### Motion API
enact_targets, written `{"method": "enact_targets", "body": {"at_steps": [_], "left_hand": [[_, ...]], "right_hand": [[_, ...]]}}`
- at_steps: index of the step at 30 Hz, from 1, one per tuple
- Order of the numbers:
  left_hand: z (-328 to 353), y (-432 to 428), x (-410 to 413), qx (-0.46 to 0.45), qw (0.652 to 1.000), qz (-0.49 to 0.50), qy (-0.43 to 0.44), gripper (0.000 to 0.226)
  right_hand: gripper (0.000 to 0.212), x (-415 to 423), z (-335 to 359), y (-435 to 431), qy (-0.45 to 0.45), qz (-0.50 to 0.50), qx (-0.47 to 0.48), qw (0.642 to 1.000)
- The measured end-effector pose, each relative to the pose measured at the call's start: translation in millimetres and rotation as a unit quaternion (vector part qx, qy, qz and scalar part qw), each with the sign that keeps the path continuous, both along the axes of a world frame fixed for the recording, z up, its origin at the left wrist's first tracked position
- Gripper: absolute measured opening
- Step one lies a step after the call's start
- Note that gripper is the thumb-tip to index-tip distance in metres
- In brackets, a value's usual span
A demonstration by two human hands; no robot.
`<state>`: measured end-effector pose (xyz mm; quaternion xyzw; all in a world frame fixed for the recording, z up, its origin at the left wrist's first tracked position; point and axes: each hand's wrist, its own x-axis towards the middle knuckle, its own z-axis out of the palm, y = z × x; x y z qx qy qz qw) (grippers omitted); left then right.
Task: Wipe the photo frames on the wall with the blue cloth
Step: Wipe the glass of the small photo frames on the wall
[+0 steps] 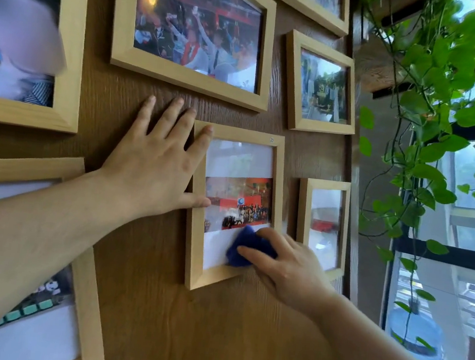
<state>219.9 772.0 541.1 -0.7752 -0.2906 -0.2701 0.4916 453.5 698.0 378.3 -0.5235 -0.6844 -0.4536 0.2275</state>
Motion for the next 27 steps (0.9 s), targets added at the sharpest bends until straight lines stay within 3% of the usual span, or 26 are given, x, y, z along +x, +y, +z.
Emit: {"method": "enact_targets", "body": {"at_steps": [9, 12, 17, 27], "left_hand": [[-0.9, -5.0, 1.3, 0.003, 1.0, -0.003, 0.002, 0.111], [-0.9, -15.3, 3.2, 0.024, 0.998, -0.063, 0.014, 0.102], [-11.0, -32.8, 33.5, 0.04, 0.988, -0.139, 0.058, 0.089], [-30.8, -25.4, 128.3, 0.019, 0.986, -0.113, 0.119, 0.094]], "right_hand": [[0.034, 21.0, -6.3, -15.6, 0.071, -0.061, 0.048, 0.994], [0.037, 27.3, -2.8, -19.9, 0.115, -0.066, 0.065, 0.989], [0.039, 45.5, -4.1, -29.6, 0.227, -0.061, 0.101, 0.967], [0.035, 92.3, -11.2, -33.5, 0.367, -0.058, 0.137, 0.918]]}}
